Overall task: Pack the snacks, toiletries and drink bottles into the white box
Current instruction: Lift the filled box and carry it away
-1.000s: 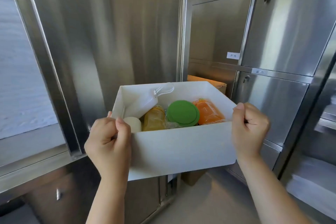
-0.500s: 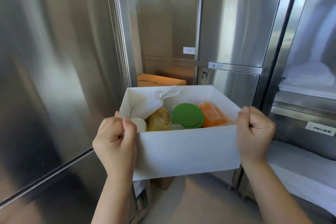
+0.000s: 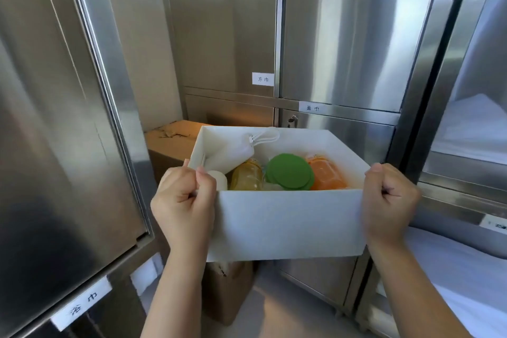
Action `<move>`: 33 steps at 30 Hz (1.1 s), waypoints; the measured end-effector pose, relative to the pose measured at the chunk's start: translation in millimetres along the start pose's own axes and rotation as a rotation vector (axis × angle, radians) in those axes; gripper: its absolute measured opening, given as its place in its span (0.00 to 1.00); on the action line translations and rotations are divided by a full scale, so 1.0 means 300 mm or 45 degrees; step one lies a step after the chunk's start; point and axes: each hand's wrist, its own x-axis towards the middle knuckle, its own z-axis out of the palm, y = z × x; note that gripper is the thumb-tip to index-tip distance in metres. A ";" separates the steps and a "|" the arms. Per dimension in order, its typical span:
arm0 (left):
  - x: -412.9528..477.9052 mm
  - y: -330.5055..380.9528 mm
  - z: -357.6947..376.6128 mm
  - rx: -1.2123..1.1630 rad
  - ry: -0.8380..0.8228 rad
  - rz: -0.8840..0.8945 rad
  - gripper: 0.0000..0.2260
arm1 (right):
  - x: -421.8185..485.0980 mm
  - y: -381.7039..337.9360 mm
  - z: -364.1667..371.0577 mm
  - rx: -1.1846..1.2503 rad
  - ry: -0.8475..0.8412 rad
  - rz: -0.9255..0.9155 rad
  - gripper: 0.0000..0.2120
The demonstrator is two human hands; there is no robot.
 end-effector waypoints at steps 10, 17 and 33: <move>0.043 -0.179 0.331 0.244 0.115 -0.005 0.20 | 0.121 0.411 0.290 0.175 -0.105 -0.016 0.21; 0.107 -0.232 0.549 0.441 0.325 -0.057 0.18 | 0.290 0.650 0.584 0.452 -0.280 -0.004 0.21; 0.109 -0.425 0.797 0.704 0.537 -0.159 0.20 | 0.314 0.946 1.027 0.718 -0.526 -0.054 0.21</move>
